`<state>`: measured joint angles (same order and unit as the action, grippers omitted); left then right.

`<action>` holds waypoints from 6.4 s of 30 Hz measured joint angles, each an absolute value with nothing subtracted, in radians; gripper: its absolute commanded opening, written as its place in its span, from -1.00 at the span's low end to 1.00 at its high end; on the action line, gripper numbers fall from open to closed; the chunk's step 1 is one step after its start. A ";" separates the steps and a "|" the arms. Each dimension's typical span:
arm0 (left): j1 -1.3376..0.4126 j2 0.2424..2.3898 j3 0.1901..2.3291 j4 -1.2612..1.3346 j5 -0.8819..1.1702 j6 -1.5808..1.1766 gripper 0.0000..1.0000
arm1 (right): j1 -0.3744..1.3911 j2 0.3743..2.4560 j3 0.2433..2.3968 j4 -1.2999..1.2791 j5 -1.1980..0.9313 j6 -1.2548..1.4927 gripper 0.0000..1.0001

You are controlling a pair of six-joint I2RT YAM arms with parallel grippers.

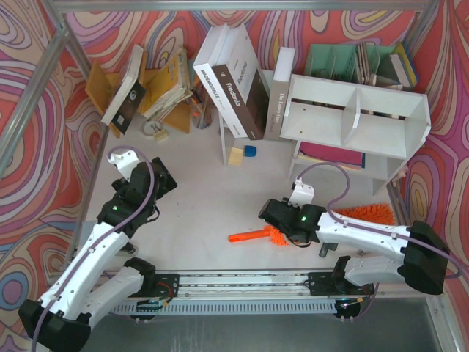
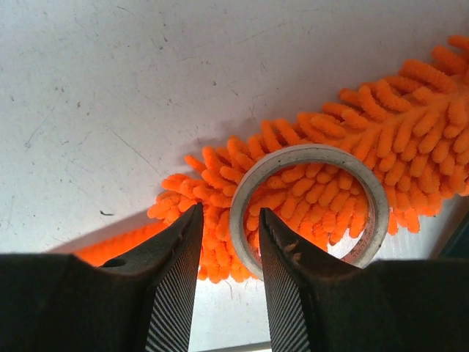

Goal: Dust the bookshelf with a duster

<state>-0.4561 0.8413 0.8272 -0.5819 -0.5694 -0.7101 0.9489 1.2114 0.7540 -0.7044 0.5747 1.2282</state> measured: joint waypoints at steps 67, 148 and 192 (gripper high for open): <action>-0.457 0.824 0.821 -0.582 -0.573 -0.710 0.96 | 0.949 1.370 0.782 -0.769 0.628 1.396 -0.41; -0.457 0.788 0.801 -0.581 -0.577 -0.707 0.97 | 0.445 1.291 0.821 -0.472 0.653 0.887 0.03; -0.457 0.809 0.801 -0.575 -0.576 -0.707 0.97 | 0.453 1.049 0.604 -1.014 0.523 1.449 -0.06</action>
